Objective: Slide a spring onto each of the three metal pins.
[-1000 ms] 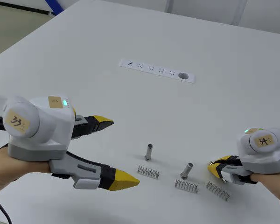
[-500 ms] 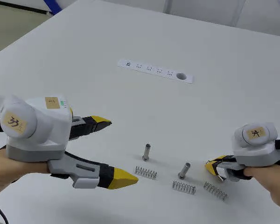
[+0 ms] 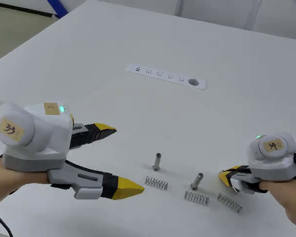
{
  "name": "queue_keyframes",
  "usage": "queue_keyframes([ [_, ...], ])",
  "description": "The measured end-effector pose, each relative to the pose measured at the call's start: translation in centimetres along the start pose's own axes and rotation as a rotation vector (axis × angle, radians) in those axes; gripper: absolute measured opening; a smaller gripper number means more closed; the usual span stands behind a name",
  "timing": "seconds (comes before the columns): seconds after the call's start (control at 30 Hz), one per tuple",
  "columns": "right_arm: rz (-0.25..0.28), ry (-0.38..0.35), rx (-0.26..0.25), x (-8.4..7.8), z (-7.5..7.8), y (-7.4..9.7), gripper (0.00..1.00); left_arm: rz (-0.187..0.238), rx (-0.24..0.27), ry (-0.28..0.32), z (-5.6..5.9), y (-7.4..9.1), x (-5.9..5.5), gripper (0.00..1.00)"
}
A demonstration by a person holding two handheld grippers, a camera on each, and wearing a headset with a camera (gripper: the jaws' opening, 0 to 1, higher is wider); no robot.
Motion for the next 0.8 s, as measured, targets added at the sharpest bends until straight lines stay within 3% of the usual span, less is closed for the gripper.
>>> queue_keyframes([
  [0.37, 0.074, -0.023, 0.011, 0.5, -0.2, 1.3, 0.08, 0.015, -0.012, -0.005, 0.6, -0.4, 0.6, 0.87],
  [0.8, 0.160, -0.023, 0.021, 0.7, -0.1, 3.0, 0.08, 0.010, 0.001, -0.015, 0.6, 0.2, 0.6, 0.87],
])
Point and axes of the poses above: the centre of the closed fingertips' face, and the gripper's own axes: y roughly backward along the fingers, z roughly to its right, x roughly out of its top, the point moved 2 cm from there along y, roughly backward along the fingers, and after that the axes turned 15 degrees about -y, right-handed, at the moved point
